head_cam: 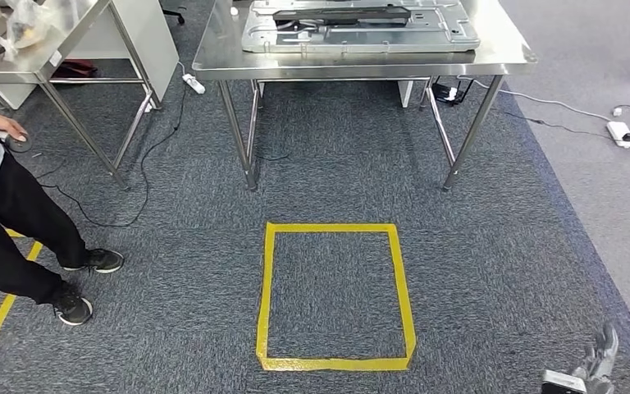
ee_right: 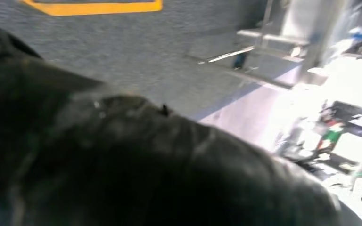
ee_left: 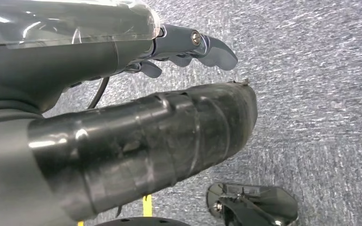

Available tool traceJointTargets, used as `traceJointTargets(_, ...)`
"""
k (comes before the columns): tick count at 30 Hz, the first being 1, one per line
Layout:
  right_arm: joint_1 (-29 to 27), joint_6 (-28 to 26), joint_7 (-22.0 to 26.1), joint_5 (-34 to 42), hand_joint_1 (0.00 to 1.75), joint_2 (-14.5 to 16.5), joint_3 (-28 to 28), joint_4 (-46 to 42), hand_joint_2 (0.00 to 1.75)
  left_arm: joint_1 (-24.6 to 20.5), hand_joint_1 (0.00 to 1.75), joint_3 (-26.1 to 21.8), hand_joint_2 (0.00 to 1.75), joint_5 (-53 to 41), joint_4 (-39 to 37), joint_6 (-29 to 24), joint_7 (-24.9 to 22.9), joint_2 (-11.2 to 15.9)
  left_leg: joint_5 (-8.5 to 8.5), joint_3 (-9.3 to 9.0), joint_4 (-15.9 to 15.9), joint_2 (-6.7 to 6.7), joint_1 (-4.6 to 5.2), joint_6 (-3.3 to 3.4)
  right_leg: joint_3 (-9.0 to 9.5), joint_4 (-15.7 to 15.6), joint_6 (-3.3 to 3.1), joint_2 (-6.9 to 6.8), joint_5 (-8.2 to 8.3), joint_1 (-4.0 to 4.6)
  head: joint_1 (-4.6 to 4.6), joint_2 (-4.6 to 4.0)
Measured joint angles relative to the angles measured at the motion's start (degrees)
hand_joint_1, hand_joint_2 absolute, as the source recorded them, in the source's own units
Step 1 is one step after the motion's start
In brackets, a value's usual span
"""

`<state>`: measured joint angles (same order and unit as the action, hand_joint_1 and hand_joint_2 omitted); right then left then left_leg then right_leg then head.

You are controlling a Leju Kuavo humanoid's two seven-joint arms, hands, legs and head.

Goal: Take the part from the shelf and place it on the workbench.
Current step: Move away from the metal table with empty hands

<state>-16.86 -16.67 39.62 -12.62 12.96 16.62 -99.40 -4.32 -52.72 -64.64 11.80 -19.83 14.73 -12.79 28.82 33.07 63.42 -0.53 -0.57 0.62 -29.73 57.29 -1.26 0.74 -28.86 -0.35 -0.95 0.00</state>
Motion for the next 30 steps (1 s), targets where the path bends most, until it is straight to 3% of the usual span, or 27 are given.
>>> traceJointTargets(2,1.45,2.59,0.01,0.13,0.00,1.31,3.94,3.10,0.00,0.03,0.00,-0.16,0.00,-0.06,0.00,-0.06,-0.08,0.01,-0.97,-2.95,-5.22,-1.04,0.19,0.58,-0.23,0.03,0.43,0.51,0.24,-0.04,0.00,0.00)
traceJointTargets(6,4.79,7.02,0.10,-0.18,0.00,3.29,13.02,10.89,0.00,-0.03,0.00,-0.70,0.00,-0.07,0.00,-0.25,-0.20,-0.19,-1.30,-3.57,-7.54,-0.14,0.07,1.37,-0.72,0.39,1.79,1.21,0.22,-0.17,-0.01,0.00)
traceJointTargets(8,6.39,8.77,0.08,-0.26,0.00,3.59,17.91,15.84,0.00,-0.02,0.00,-0.98,0.00,-0.10,0.00,-0.37,-0.27,-0.36,-1.84,-3.74,-8.39,0.77,-0.18,2.00,-2.81,4.67,2.27,0.51,-2.43,-0.22,-0.04,0.00)
traceJointTargets(10,8.00,9.95,0.06,-0.49,0.00,3.65,23.04,21.75,0.00,0.01,0.00,-1.22,0.00,-0.14,0.00,-0.44,-0.38,-0.45,-1.91,-3.53,-8.38,1.68,-0.04,2.25,-6.67,12.17,2.69,0.02,-5.81,-0.40,-0.06,0.00)
traceJointTargets(11,8.63,10.14,0.07,-0.78,0.00,3.62,25.55,24.70,0.00,0.05,0.00,-1.31,0.00,-0.15,0.00,-0.45,-0.47,-0.50,-1.87,-3.44,-8.28,2.15,0.01,2.25,-8.05,14.83,2.88,-0.06,-6.45,-0.50,-0.06,0.00)
traceJointTargets(12,9.21,10.05,0.07,-1.20,0.00,3.55,27.86,27.59,0.00,0.08,0.00,-1.38,0.00,-0.15,0.00,-0.47,-0.58,-0.53,-1.79,-3.40,-8.17,2.64,0.03,2.22,-8.40,15.39,3.02,-0.18,-5.94,-0.58,-0.05,0.00)
traceJointTargets(13,9.78,9.70,0.08,-1.79,0.00,3.43,30.01,30.43,0.00,0.09,0.00,-1.45,0.00,-0.14,0.00,-0.48,-0.69,-0.59,-1.68,-3.39,-8.02,3.12,0.02,2.14,-7.58,13.60,3.11,-0.46,-4.38,-0.65,-0.06,0.00)
traceJointTargets(14,10.41,9.01,0.08,-2.60,0.00,3.22,31.95,33.20,0.00,0.09,0.00,-1.49,0.00,-0.14,0.00,-0.49,-0.78,-0.68,-1.51,-3.41,-7.80,3.65,0.01,2.00,-5.78,9.92,3.13,-1.08,-2.25,-0.72,-0.06,0.00)
traceJointTargets(16,12.10,7.16,0.06,-4.34,0.00,2.60,35.30,39.35,0.00,0.07,0.00,-1.66,0.00,-0.10,0.00,-0.58,-0.88,-0.83,-0.96,-3.39,-7.20,4.63,0.20,1.39,-2.32,2.70,2.69,-2.97,0.59,-0.54,-0.06,0.00)
traceJointTargets(17,12.95,6.15,0.04,-5.02,0.00,2.21,36.79,42.48,0.00,0.02,0.00,-1.80,0.00,-0.09,0.00,-0.65,-0.93,-0.87,-0.70,-3.41,-6.96,5.06,0.30,1.02,-1.50,0.82,2.37,-3.45,1.08,-0.38,-0.04,0.00)
traceJointTargets(20,15.12,3.47,-0.32,-5.81,0.00,0.83,41.59,52.52,0.00,-0.24,0.00,-2.33,0.00,-0.04,0.00,-0.87,-1.03,-0.98,-0.26,-3.78,-6.76,6.09,0.32,0.02,-1.52,0.27,1.29,-2.45,1.20,-0.20,-0.03,0.00)
traceJointTargets(22,16.15,1.37,-1.44,-6.63,0.00,0.04,44.37,58.44,0.00,-0.26,0.00,-2.57,0.00,0.07,0.00,-0.99,-1.02,-1.02,1.44,-3.18,-4.80,4.61,0.07,-0.61,-1.58,0.05,0.51,-1.58,1.58,-0.48,0.03,0.00)
traceJointTargets(24,17.06,-1.05,-3.63,-7.89,0.00,-0.48,46.29,63.07,0.00,-0.09,0.00,-2.81,0.00,0.22,0.00,-1.09,-1.00,-1.03,5.43,-0.51,1.48,2.21,-0.16,-1.02,-1.87,-0.03,-0.04,-0.62,1.89,-0.55,0.11,0.00)
traceJointTargets(26,17.75,-3.15,-6.37,-9.12,0.00,-0.87,47.85,67.05,0.00,0.11,0.00,-3.10,0.00,0.29,0.00,-1.16,-1.00,-1.03,8.44,2.73,8.67,1.31,-0.20,-1.11,-2.21,0.08,-0.21,0.61,2.03,-0.41,0.11,0.00)
traceJointTargets(27,17.94,-4.04,-7.87,-9.71,0.00,-0.98,48.49,68.76,0.00,0.18,0.00,-3.26,0.00,0.29,0.00,-1.19,-1.01,-1.03,8.31,3.32,9.95,1.16,-0.20,-1.04,-2.29,0.17,-0.22,1.29,2.05,-0.35,0.12,0.00)
traceJointTargets(28,18.08,-4.83,-9.35,-10.31,0.00,-1.05,49.03,70.36,0.00,0.21,0.00,-3.41,0.00,0.29,0.00,-1.20,-1.01,-1.03,7.01,2.83,8.90,1.00,-0.19,-0.89,-2.30,0.27,-0.21,2.01,2.06,-0.32,0.12,0.00)
traceJointTargets(30,18.34,-6.15,-12.32,-11.54,0.00,-1.07,49.81,73.02,0.00,0.26,0.00,-3.71,0.00,0.27,0.00,-1.26,-1.05,-1.02,2.72,-0.48,1.55,-0.58,-0.19,-0.34,-2.29,0.46,-0.10,3.43,2.08,-0.34,0.12,0.00)
